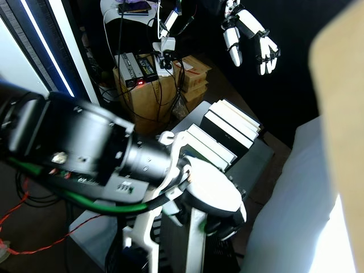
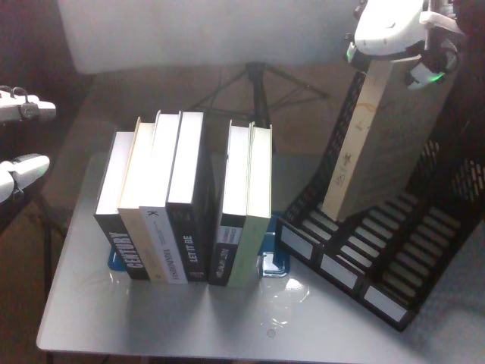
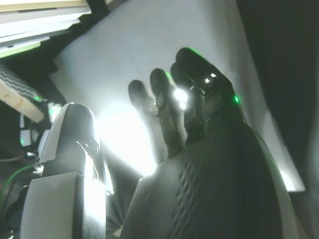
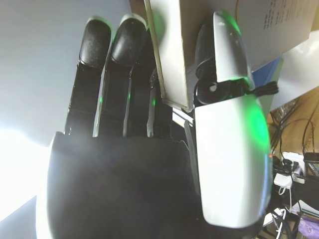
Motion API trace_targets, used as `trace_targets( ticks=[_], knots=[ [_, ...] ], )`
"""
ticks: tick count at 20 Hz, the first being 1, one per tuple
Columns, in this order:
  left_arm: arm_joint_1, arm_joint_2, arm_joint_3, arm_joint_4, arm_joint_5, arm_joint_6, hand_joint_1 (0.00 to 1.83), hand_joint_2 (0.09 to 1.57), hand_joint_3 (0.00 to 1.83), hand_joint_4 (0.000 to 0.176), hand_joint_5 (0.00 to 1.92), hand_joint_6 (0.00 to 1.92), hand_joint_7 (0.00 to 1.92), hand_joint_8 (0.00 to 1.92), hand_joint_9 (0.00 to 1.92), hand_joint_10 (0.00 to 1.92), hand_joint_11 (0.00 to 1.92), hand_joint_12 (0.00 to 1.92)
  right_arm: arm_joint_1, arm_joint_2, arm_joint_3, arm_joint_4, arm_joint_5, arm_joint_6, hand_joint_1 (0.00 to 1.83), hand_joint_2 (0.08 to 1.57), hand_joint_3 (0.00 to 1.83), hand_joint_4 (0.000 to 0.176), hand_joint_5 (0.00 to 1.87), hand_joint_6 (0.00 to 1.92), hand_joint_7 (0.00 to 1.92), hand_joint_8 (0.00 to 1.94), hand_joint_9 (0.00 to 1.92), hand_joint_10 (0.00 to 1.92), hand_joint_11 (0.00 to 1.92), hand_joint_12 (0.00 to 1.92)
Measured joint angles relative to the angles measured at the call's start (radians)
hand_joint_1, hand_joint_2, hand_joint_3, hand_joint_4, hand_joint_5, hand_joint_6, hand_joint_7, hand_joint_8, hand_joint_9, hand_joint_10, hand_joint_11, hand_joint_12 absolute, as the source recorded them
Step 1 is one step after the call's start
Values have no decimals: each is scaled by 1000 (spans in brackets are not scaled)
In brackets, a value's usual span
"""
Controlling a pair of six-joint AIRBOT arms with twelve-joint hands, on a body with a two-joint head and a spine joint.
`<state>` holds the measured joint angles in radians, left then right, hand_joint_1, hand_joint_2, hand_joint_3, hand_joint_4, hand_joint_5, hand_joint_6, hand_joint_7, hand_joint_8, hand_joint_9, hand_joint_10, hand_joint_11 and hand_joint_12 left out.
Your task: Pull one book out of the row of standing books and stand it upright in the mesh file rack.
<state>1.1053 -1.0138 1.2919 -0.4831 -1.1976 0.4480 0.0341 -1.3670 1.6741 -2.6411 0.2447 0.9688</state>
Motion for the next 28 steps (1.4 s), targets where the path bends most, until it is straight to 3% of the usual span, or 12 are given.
trace_targets(
  ticks=[3, 5, 7, 10, 11, 13, 14, 16, 20, 24, 27, 28],
  knots=[
    [0, 0, 4, -2, -2, 0, 847, 1274, 0, 0, 544, 184, 466, 2, 31, 817, 0, 1513, 0, -8, 18, 0, -3, 0, 1336, 1233, 3, 0, 686, 1358, 773, 1292, 706, 1551, 472, 1699],
    [0, 0, 4, 1, -2, 0, 842, 1271, 0, 0, 385, 534, 456, 0, 53, 742, 0, 1445, 0, -9, 22, -1, -5, 0, 1331, 1251, 2, 0, 643, 1401, 731, 1325, 701, 1581, 453, 1643],
    [0, 0, 4, 1, -2, 0, 865, 1279, 1, 0, 324, 662, 456, 4, 52, 763, 0, 1449, 0, -9, 21, -1, -5, 0, 1325, 1264, 0, 0, 644, 1425, 697, 1365, 671, 1607, 421, 1654],
    [0, 0, 4, 0, -3, 0, 878, 1281, 0, 0, 314, 677, 455, 2, 41, 752, 0, 1404, -1, -11, 21, 0, -4, 0, 1321, 1268, 0, 0, 665, 1389, 687, 1390, 634, 1650, 386, 1665],
    [0, 0, 4, 1, -4, 0, 891, 1277, 0, 0, 318, 673, 456, 3, 49, 749, 0, 1402, -1, -11, 21, 0, -4, 0, 1155, 1286, 5, 0, 668, 1436, 677, 1469, 595, 1302, 371, 1654],
    [0, -4, 5, 0, -5, 0, 858, 1275, 0, 0, 323, 676, 462, 4, 51, 764, 0, 1445, -2, -11, 21, 0, -4, 0, 1120, 1292, 0, 14, 656, 1468, 697, 1458, 633, 1134, 390, 1658],
    [0, -7, 6, 0, -4, 0, 847, 1276, 0, 0, 322, 679, 463, 5, 52, 767, 0, 1447, -6, -11, 21, -1, -6, 0, 1284, 1264, 2, 0, 663, 1415, 713, 1368, 652, 1515, 414, 1652],
    [0, -10, 6, 4, -3, 0, 872, 1280, 0, 0, 304, 699, 457, 5, 39, 770, 0, 1398, -13, -9, 21, 0, -2, 0, 1325, 1246, 0, 0, 684, 1384, 747, 1300, 679, 1561, 431, 1649],
    [0, -11, 6, 4, -4, 0, 872, 1280, 0, 0, 317, 687, 452, 2, 42, 767, 0, 1447, -16, -6, 21, 0, 0, 4, 1333, 1231, 0, 0, 678, 1334, 795, 1275, 712, 1542, 472, 1717],
    [0, -11, 6, 2, -3, 0, 826, 1293, 1, 0, 310, 666, 451, 2, 67, 683, 0, 1197, -24, -6, 21, -1, -4, 15, 1346, 1219, 0, 0, 670, 1350, 815, 1215, 762, 1504, 517, 1673],
    [0, -11, 6, 2, -1, 0, 828, 1287, 0, 0, 312, 679, 458, 3, 62, 715, 0, 1279, -34, -6, 22, -1, -5, 16, 1350, 1209, 0, 0, 700, 1324, 829, 1185, 774, 1482, 550, 1632],
    [0, -11, 6, 3, -2, 0, 827, 1288, 0, 0, 316, 678, 452, 7, 44, 748, 0, 1424, -40, -6, 21, 0, -6, 16, 1472, 1201, 0, 0, 681, 1298, 826, 1123, 817, 1331, 591, 1818]
  ],
)
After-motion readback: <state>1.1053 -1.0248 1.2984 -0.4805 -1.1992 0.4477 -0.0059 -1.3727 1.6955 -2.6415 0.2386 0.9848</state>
